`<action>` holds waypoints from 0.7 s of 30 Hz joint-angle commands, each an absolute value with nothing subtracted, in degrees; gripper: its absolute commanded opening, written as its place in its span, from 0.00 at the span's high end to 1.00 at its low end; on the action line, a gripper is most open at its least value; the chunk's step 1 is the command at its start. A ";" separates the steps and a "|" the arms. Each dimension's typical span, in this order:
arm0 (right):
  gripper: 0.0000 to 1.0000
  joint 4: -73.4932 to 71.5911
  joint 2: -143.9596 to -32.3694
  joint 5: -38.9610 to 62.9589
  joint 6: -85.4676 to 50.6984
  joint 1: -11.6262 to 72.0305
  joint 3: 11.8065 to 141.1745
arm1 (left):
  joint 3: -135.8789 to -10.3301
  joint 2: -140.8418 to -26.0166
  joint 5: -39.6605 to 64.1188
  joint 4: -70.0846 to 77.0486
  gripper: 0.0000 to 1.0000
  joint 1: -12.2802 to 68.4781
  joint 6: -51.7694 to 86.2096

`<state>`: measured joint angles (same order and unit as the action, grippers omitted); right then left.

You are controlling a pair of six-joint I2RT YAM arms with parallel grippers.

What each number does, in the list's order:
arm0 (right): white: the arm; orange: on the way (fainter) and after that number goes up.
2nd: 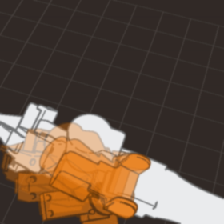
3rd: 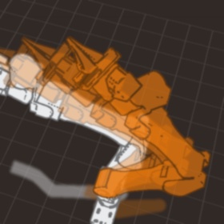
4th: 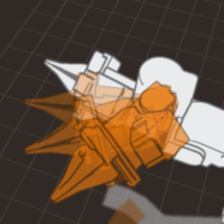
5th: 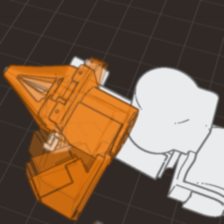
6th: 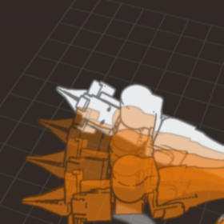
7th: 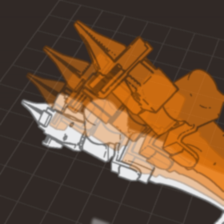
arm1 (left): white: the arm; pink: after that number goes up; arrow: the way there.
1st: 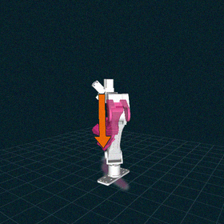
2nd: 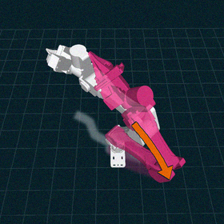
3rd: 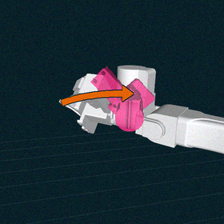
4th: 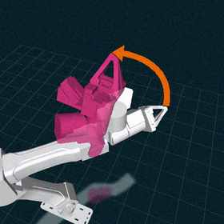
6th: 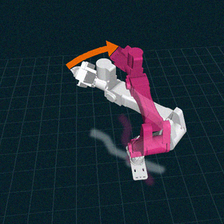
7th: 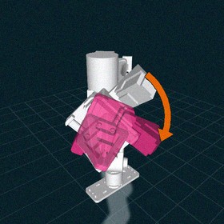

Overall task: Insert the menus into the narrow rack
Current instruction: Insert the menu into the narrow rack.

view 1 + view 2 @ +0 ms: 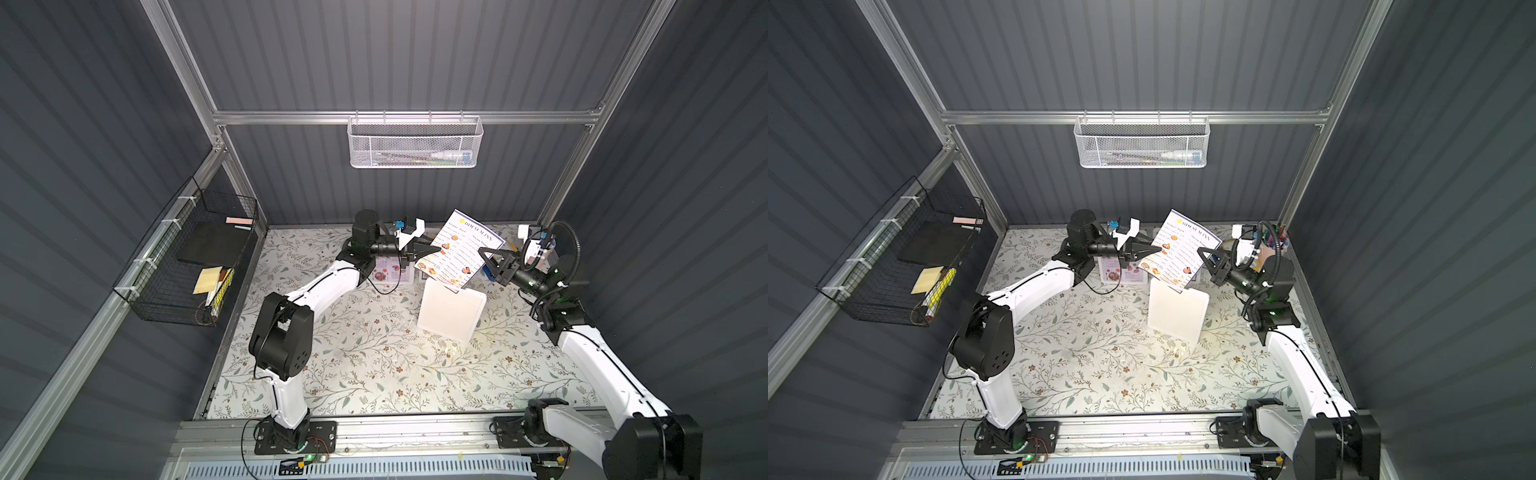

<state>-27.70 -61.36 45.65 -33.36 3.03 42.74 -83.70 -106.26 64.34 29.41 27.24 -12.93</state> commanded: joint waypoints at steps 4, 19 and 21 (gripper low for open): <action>1.00 -21.47 -59.90 47.14 -29.06 2.85 44.24 | -83.02 -105.03 64.41 30.85 0.77 27.77 -11.79; 1.00 -10.84 -58.15 47.29 -23.48 2.45 47.90 | -82.28 -105.29 62.85 30.85 0.76 28.47 -11.69; 1.00 -9.06 -57.30 46.82 -22.90 2.32 48.34 | -81.84 -105.04 62.67 30.95 0.76 28.80 -11.69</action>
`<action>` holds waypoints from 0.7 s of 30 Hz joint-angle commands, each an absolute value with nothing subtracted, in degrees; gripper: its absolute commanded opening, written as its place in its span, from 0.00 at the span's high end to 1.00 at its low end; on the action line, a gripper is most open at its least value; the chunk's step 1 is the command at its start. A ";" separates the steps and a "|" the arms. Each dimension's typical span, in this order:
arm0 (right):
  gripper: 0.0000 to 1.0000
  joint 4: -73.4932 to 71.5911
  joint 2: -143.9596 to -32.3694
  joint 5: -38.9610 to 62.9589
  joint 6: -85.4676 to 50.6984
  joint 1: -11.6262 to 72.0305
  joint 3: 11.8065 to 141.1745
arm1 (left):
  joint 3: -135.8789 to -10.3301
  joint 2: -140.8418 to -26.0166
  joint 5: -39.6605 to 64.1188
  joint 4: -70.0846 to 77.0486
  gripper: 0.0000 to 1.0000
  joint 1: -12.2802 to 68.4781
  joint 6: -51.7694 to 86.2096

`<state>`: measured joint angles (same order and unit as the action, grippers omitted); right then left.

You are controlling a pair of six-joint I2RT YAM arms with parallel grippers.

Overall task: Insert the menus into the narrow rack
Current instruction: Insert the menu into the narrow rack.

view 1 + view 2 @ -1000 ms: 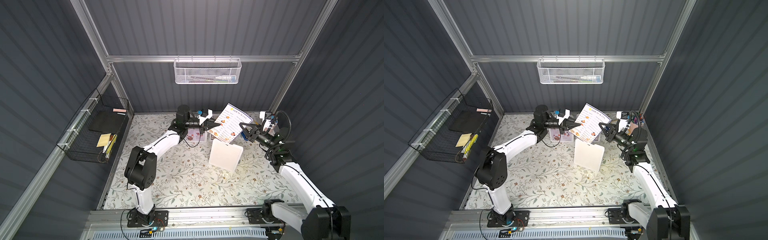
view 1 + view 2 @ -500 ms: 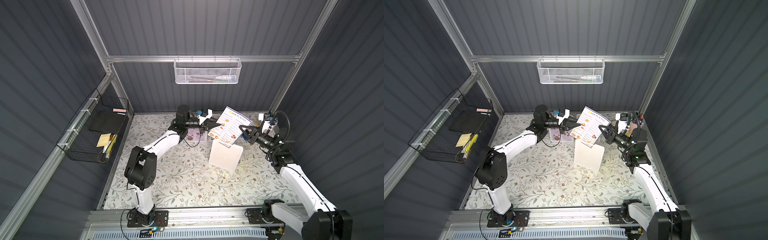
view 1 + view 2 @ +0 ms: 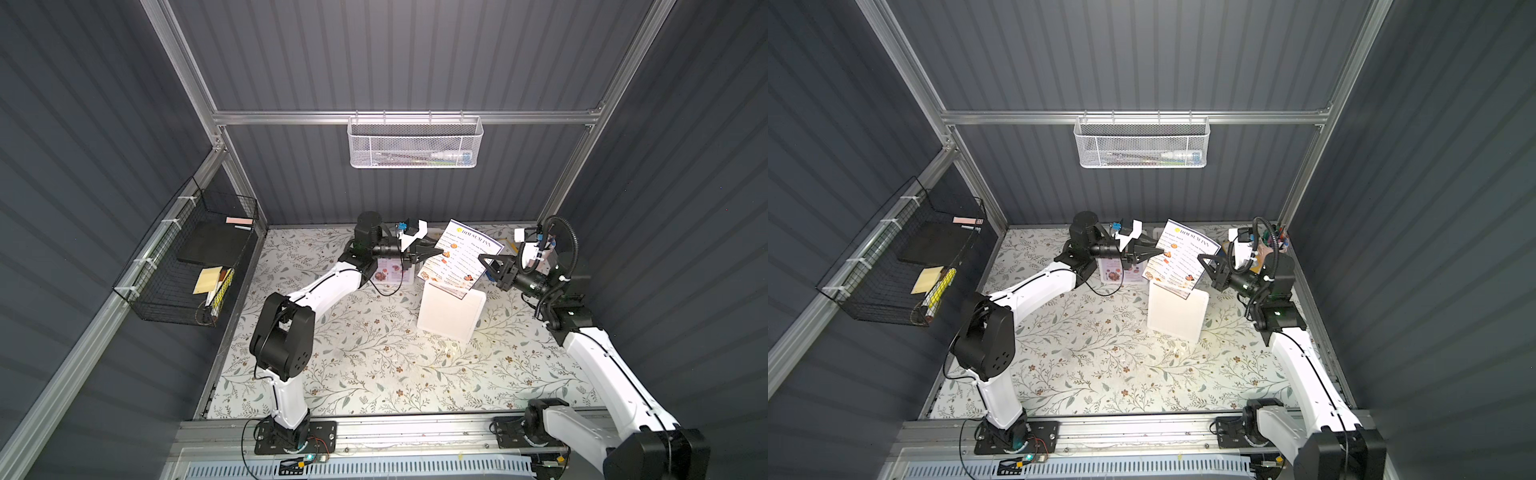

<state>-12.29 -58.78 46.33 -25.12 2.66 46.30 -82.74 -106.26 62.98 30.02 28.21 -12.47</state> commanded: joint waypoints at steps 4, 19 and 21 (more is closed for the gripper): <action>1.00 -6.36 -55.95 46.36 -21.30 2.12 48.60 | -81.21 -104.57 62.06 31.40 0.76 29.52 -11.44; 1.00 -0.84 -55.34 45.18 -18.91 1.68 51.01 | -80.77 -105.11 60.03 31.68 0.76 32.51 -11.25; 1.00 -0.58 -55.28 45.00 -18.81 1.52 51.16 | -81.10 -105.27 59.92 31.60 0.76 32.75 -11.18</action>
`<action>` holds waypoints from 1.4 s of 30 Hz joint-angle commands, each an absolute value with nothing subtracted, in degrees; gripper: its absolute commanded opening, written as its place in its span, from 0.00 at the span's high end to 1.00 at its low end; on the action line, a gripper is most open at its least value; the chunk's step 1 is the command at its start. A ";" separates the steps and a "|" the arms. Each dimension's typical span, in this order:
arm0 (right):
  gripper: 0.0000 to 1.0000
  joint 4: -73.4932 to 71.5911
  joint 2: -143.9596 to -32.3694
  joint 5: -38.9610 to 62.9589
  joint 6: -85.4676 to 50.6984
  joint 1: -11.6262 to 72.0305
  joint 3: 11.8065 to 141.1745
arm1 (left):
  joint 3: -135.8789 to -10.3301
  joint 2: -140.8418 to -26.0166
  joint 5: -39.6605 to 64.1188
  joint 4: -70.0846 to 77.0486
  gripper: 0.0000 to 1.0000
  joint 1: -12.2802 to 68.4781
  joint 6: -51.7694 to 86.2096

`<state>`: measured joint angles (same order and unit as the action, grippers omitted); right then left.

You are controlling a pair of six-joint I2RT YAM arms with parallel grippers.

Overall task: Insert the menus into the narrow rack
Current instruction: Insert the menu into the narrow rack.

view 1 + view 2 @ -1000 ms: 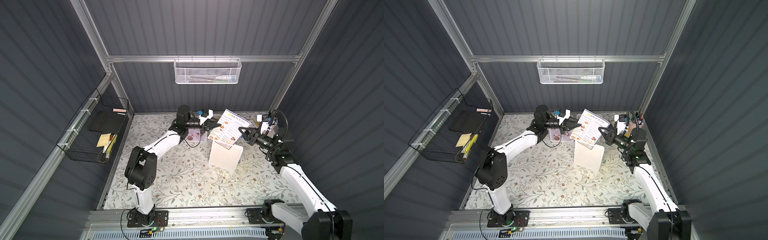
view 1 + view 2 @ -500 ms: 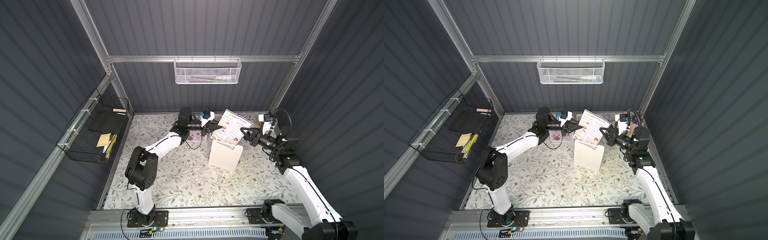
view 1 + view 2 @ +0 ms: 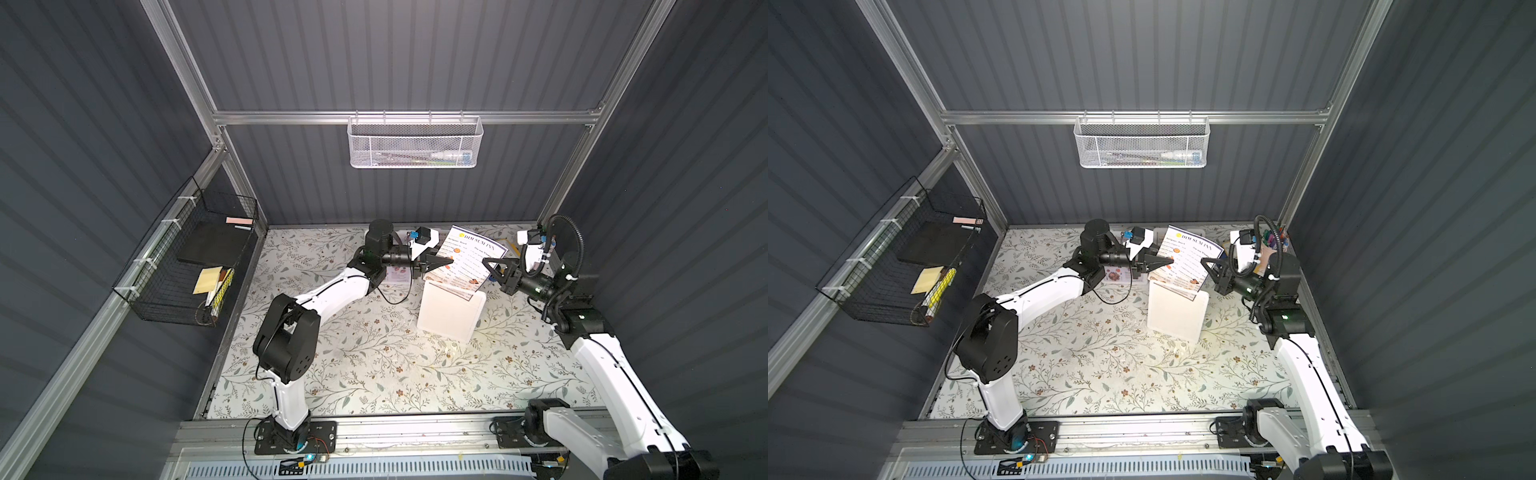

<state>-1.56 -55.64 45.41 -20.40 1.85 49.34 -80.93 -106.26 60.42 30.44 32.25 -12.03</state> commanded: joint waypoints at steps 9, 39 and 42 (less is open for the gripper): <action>1.00 -0.18 -55.08 45.13 -19.07 0.53 51.33 | -81.59 -105.83 59.27 31.37 0.76 33.66 -11.18; 1.00 0.71 -55.17 46.76 -19.95 -0.35 52.39 | -79.89 -104.60 57.40 31.60 0.77 36.65 -11.62; 1.00 0.45 -55.63 47.01 -20.25 -0.35 52.19 | -78.38 -104.25 57.42 31.60 0.77 36.65 -11.77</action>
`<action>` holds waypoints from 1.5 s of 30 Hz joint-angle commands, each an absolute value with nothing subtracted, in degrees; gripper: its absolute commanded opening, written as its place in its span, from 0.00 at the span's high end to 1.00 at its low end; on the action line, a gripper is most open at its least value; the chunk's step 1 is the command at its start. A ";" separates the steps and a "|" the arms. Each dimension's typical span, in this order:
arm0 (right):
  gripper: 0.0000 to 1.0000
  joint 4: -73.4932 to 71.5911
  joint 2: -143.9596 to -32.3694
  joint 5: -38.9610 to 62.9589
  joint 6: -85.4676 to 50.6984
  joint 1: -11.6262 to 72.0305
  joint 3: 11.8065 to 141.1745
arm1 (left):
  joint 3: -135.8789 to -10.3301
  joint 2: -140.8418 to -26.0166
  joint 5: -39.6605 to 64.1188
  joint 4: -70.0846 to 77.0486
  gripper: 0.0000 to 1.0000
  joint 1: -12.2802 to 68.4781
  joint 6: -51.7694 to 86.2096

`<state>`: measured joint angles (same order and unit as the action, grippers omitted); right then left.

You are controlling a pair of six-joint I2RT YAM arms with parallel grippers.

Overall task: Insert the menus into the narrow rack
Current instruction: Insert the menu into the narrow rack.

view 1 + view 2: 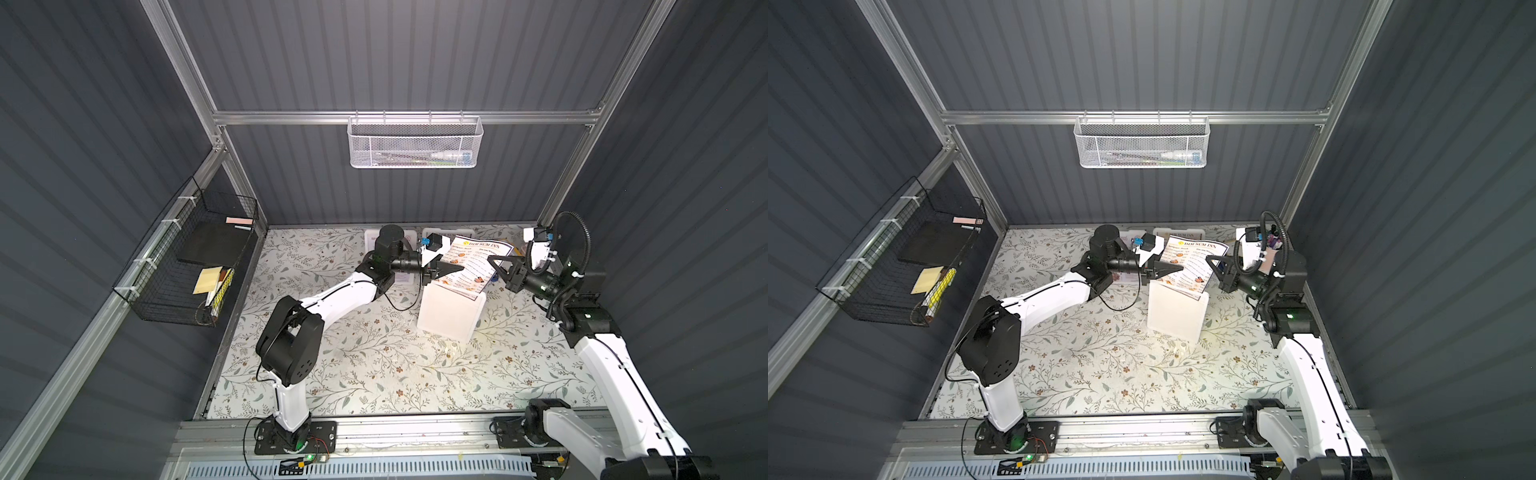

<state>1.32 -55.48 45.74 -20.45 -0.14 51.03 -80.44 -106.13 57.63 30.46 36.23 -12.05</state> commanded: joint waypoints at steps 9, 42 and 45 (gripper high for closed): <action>0.77 -8.64 -56.97 51.09 -26.42 -0.35 49.29 | -76.78 -103.79 57.57 31.65 0.77 36.65 -12.20; 0.75 -16.11 -55.40 51.51 -29.10 -0.26 39.79 | -77.58 -101.34 55.81 28.40 0.95 36.65 -14.09; 0.72 -15.23 -54.94 51.07 -29.13 -0.26 41.01 | -76.41 -100.93 56.06 28.07 0.96 36.65 -15.13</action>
